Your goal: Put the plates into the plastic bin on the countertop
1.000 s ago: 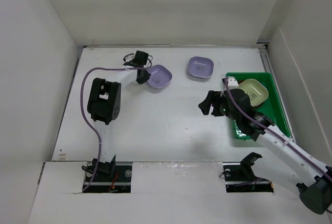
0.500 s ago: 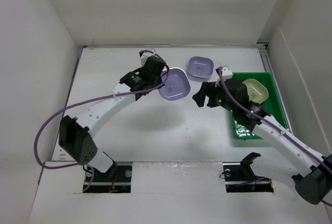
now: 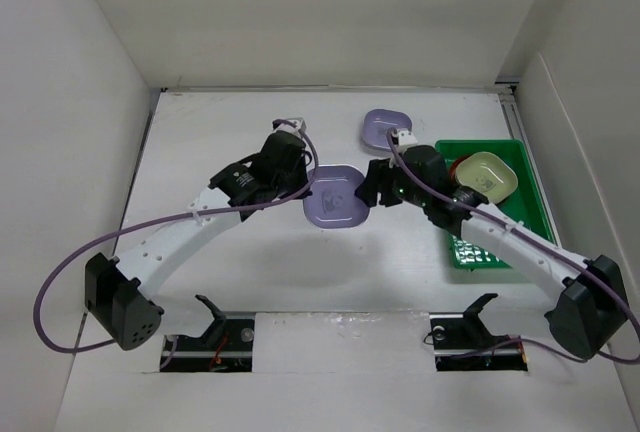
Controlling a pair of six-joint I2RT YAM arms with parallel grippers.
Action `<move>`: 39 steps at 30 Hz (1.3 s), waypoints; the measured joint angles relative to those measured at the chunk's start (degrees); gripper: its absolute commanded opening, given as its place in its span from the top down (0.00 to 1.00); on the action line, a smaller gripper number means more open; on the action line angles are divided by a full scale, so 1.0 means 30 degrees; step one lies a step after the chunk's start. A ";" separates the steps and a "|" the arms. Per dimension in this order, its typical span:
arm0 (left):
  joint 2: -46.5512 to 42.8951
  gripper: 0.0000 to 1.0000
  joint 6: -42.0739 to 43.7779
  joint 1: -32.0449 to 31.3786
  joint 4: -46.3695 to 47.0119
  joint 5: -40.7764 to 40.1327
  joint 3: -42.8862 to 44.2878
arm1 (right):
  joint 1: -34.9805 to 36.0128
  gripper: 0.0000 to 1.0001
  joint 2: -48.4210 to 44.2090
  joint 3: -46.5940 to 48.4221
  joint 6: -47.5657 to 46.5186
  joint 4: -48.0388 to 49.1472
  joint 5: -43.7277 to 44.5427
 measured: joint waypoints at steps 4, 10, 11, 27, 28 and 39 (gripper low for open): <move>-0.0007 0.78 0.0262 0.0000 0.0306 0.0736 -0.0044 | 0.0313 0.96 0.0452 -0.0087 0.0357 0.0787 -0.0670; -0.0423 0.00 0.0153 -0.0007 0.1137 0.0947 -0.0036 | -0.0131 1.00 0.0663 -0.0262 0.0656 0.0896 0.0066; -0.0568 0.00 0.0080 -0.0007 0.1158 0.0772 -0.0029 | -0.0503 1.00 0.0634 -0.0262 0.0729 0.0750 0.0131; -0.2288 0.00 -0.0372 0.0423 0.1464 -0.2208 -0.1668 | -1.7857 1.00 0.0357 -0.0954 0.3650 -0.0801 0.2470; -0.2339 0.00 -0.0379 0.0423 0.1545 -0.2215 -0.1785 | -1.8593 1.00 0.0386 -0.1086 0.3789 -0.0743 0.2331; -0.3184 0.00 -0.0393 0.0415 0.1902 -0.1909 -0.2273 | -2.0793 0.94 0.2973 -0.1260 0.4131 -0.0357 0.0903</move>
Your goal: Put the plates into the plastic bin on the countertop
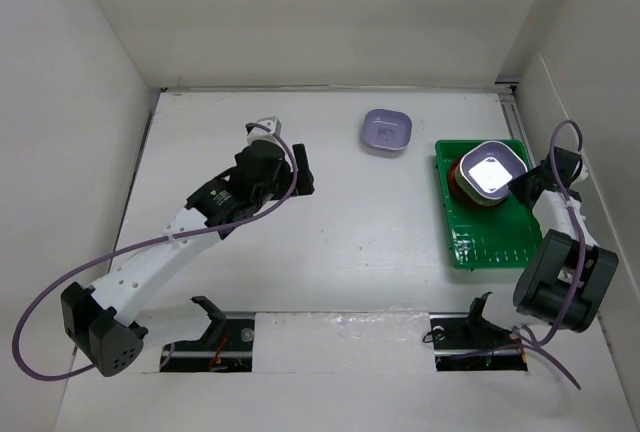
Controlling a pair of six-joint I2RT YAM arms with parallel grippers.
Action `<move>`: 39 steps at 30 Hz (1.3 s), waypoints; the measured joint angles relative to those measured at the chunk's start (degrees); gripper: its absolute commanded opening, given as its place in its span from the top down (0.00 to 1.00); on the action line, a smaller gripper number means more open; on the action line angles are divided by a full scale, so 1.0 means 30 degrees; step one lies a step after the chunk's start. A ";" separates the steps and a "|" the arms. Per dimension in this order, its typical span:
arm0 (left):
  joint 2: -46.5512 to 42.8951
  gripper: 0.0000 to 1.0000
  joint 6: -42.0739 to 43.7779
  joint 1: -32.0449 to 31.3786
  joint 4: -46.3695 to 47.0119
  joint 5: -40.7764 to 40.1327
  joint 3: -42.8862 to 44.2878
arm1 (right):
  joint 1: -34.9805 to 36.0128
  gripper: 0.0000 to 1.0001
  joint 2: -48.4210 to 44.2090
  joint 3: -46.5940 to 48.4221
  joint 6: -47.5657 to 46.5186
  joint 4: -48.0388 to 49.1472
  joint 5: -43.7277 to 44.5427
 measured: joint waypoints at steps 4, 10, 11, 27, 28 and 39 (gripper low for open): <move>0.0000 0.00 0.0007 0.0000 0.0066 0.0248 -0.0036 | 0.0007 0.39 0.0255 0.0000 0.0007 0.0051 -0.0561; 0.0007 0.00 0.0000 0.0000 0.0430 0.0583 -0.0612 | 0.0554 0.01 -0.1588 0.0029 0.0095 -0.0102 -0.0721; 0.0044 0.00 -0.0051 0.0000 0.0466 0.0656 -0.0641 | 0.0882 0.01 -0.2280 0.0051 0.0029 -0.0131 -0.0612; 1.0331 0.00 -0.0867 0.0313 0.3257 0.0940 0.5457 | 1.0535 0.01 -0.9581 0.0882 -0.1137 -0.2521 0.0124; 1.1737 0.00 -0.0867 0.0350 0.3373 0.0947 0.6827 | 1.0965 0.01 -1.0353 0.0736 -0.1144 -0.2841 0.0124; 2.3285 0.00 -0.1923 0.0794 0.4218 0.1749 1.7609 | 1.2451 0.01 -1.5081 0.0102 -0.1734 -0.6564 0.0029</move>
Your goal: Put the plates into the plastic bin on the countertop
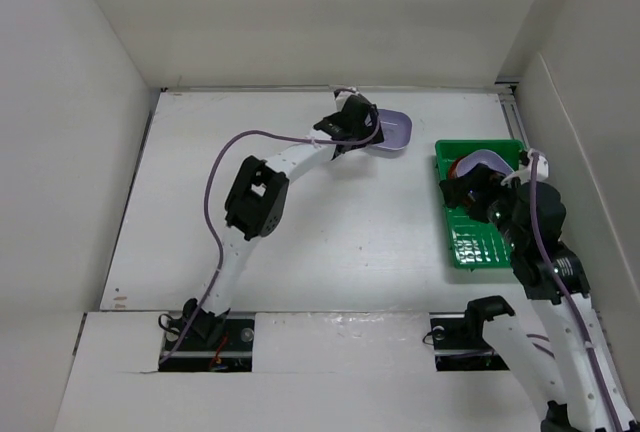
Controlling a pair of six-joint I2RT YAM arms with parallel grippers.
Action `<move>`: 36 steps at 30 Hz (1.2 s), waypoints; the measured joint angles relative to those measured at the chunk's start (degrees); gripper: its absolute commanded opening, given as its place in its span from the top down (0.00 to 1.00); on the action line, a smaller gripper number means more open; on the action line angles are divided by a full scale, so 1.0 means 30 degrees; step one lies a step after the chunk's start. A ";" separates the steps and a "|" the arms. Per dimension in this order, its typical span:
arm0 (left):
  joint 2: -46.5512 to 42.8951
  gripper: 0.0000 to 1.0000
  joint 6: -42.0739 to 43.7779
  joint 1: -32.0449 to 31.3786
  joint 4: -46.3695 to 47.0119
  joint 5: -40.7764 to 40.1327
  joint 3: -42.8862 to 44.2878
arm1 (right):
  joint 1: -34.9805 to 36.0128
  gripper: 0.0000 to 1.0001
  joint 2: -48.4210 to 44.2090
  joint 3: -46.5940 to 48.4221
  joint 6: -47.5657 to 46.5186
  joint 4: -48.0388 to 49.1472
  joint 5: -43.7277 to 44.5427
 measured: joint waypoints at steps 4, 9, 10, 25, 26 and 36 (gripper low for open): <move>0.2106 0.05 -0.0627 0.0182 0.0000 -0.0036 0.1479 | 0.0423 0.01 -0.0991 0.0007 -0.0153 -0.0758 -0.0248; 0.3548 0.40 -0.1421 0.0255 0.0124 -0.0182 0.3818 | 0.0692 0.01 -0.1304 0.0015 -0.0335 -0.1333 -0.0780; 0.3745 0.47 -0.1625 0.0277 0.0066 -0.0233 0.4218 | 0.0692 0.01 -0.1341 0.0015 -0.0357 -0.1406 -0.0852; 0.4597 1.00 -0.2324 0.0699 -0.1530 -0.0532 0.5049 | 0.0692 0.01 -0.1421 0.0015 -0.0539 -0.1508 -0.1537; 0.4583 1.00 -0.2229 0.0721 -0.1639 -0.0561 0.5049 | 0.0692 0.01 -0.1421 0.0015 -0.0539 -0.1486 -0.1596; -0.4379 1.00 -0.0189 0.0204 -0.2076 -0.2783 -0.5472 | 0.0758 0.01 0.0124 -0.2688 0.0117 0.2069 -0.2783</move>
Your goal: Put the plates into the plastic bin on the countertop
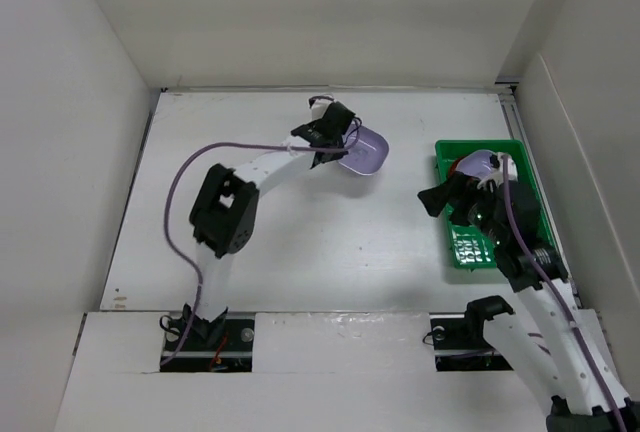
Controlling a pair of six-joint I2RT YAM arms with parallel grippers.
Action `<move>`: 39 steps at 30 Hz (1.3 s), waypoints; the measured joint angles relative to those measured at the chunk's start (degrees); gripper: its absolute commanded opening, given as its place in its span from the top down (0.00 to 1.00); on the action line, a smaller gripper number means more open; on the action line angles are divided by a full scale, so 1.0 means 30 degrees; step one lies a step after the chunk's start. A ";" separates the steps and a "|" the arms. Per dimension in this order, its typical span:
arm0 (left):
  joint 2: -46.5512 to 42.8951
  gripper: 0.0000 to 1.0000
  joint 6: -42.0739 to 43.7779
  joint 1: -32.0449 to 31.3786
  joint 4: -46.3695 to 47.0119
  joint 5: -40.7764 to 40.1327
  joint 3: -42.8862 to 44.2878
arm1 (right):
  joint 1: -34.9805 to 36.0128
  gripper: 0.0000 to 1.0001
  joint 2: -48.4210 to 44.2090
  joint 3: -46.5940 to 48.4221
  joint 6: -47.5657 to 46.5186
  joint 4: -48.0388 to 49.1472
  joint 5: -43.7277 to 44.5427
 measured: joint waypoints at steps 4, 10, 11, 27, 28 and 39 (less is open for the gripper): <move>-0.5843 1.00 0.0430 -0.1341 0.0138 -0.1042 -0.4087 | 0.0510 0.01 0.2936 -0.0262 0.0313 0.2084 -0.0335; -1.0025 1.00 -0.0044 -0.4095 -0.0095 -0.2907 -0.6462 | 0.2688 0.01 0.8109 0.1647 0.0911 0.4029 0.0393; -1.0120 1.00 -0.0182 -0.4437 -0.0313 -0.3184 -0.6688 | 0.3104 0.01 0.8801 0.2091 0.1027 0.4269 0.0656; -1.2393 1.00 -0.1603 -0.6135 -0.3235 -0.5858 -0.7388 | 0.6069 0.66 1.1628 0.3300 0.3162 0.5115 0.4838; -1.2531 1.00 -0.1610 -0.6135 -0.3220 -0.5836 -0.7388 | 0.6084 0.78 1.1628 0.3300 0.3242 0.5180 0.4845; -1.3777 0.00 -0.1829 -0.6171 -0.3519 -0.6025 -0.7402 | 0.4809 1.00 1.2298 0.4269 0.3279 0.3876 0.6156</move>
